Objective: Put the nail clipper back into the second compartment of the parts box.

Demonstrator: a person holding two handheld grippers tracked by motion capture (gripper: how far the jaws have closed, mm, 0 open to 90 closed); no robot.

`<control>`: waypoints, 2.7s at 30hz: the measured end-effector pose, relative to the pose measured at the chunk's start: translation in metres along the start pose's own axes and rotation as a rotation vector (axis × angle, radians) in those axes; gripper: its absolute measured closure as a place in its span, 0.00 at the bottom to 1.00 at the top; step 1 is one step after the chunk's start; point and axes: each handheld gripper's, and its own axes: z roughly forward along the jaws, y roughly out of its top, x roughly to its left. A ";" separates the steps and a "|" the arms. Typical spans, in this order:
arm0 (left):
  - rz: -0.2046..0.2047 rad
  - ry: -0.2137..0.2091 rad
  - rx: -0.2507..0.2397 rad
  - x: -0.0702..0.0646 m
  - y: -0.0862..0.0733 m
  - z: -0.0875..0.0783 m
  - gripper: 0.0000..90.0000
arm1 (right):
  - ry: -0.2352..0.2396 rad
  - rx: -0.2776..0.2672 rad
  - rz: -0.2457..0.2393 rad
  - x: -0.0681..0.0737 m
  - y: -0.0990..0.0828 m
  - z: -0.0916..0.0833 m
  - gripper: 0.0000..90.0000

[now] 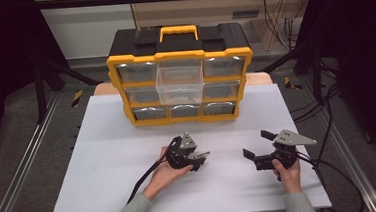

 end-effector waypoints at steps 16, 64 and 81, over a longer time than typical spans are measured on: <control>-0.003 0.002 0.025 0.000 0.000 0.004 0.67 | -0.001 0.000 -0.002 0.000 0.000 0.000 0.01; -0.020 0.015 0.015 -0.004 0.004 -0.008 0.88 | 0.006 0.003 -0.005 -0.001 0.000 0.001 0.01; -0.044 -0.016 -0.039 -0.007 0.012 -0.036 0.88 | 0.005 0.007 -0.006 -0.001 0.000 0.000 0.01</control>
